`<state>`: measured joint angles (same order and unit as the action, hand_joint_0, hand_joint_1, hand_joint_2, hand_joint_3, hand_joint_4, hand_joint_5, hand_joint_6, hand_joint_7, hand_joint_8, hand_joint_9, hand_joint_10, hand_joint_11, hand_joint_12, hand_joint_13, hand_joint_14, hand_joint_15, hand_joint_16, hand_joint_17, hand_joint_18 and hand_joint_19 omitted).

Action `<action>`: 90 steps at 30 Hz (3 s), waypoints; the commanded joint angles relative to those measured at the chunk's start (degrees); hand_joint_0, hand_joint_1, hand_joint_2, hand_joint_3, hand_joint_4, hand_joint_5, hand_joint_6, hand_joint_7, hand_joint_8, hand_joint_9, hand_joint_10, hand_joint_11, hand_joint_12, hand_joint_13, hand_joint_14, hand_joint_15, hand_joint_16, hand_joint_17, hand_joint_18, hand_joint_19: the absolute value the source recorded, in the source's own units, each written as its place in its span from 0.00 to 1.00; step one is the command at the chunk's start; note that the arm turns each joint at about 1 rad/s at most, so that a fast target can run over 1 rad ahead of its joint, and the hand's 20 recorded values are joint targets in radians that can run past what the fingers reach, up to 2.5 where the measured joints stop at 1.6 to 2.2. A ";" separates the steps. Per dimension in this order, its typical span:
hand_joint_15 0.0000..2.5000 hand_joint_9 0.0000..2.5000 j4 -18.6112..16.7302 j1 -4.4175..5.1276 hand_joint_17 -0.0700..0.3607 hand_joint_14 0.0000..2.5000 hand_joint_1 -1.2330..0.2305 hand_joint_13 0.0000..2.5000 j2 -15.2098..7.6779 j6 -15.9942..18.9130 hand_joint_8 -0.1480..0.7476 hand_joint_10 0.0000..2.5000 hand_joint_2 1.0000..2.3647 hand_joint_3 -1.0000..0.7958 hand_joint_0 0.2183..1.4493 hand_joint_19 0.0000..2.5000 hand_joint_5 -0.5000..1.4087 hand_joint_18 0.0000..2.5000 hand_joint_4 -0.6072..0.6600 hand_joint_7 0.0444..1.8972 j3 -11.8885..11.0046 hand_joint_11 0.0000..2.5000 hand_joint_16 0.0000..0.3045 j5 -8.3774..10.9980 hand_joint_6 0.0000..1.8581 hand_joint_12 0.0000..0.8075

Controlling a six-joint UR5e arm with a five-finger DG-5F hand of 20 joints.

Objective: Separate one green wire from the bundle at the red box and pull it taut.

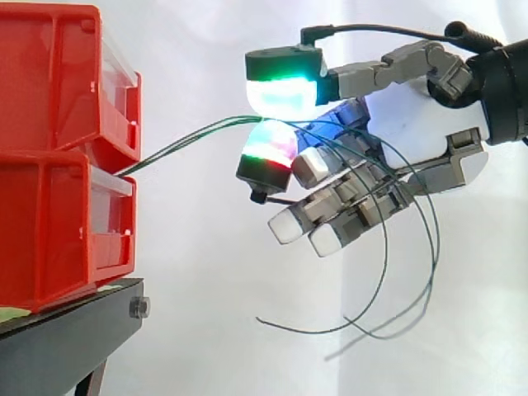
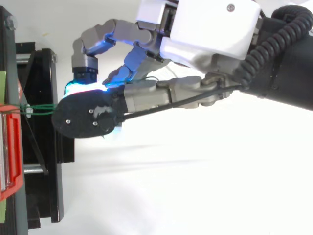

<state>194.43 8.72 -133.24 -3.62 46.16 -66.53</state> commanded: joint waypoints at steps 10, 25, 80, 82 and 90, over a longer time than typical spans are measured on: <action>0.18 0.39 -0.28 -0.02 0.45 0.01 0.26 0.31 0.00 -0.34 0.50 0.01 0.02 0.46 0.34 0.20 0.17 0.30 0.56 0.68 -0.19 0.30 0.18 0.26 0.49 0.47; 0.18 0.40 -0.80 0.33 0.45 0.01 0.29 0.31 -0.09 -0.34 0.50 0.01 0.00 0.28 0.32 0.20 0.17 0.30 0.63 0.66 0.87 0.29 0.18 0.61 0.48 0.46; 0.18 0.40 -0.19 -0.11 0.46 0.01 0.27 0.32 -0.09 -0.95 0.51 0.01 0.02 0.49 0.34 0.21 0.17 0.30 0.57 0.71 -0.89 0.30 0.19 0.43 0.48 0.47; 0.17 0.40 -0.19 -0.11 0.46 0.01 0.25 0.32 -0.09 -0.87 0.51 0.01 0.02 0.47 0.35 0.20 0.17 0.30 0.57 0.72 -0.54 0.29 0.19 0.35 0.48 0.47; 0.17 0.39 -0.45 -0.37 0.46 0.01 0.21 0.31 -0.09 -0.87 0.50 0.01 0.01 0.40 0.40 0.19 0.17 0.31 0.59 0.73 -0.28 0.29 0.18 0.17 0.48 0.47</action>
<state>194.03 8.41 -133.33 -4.46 45.82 -66.32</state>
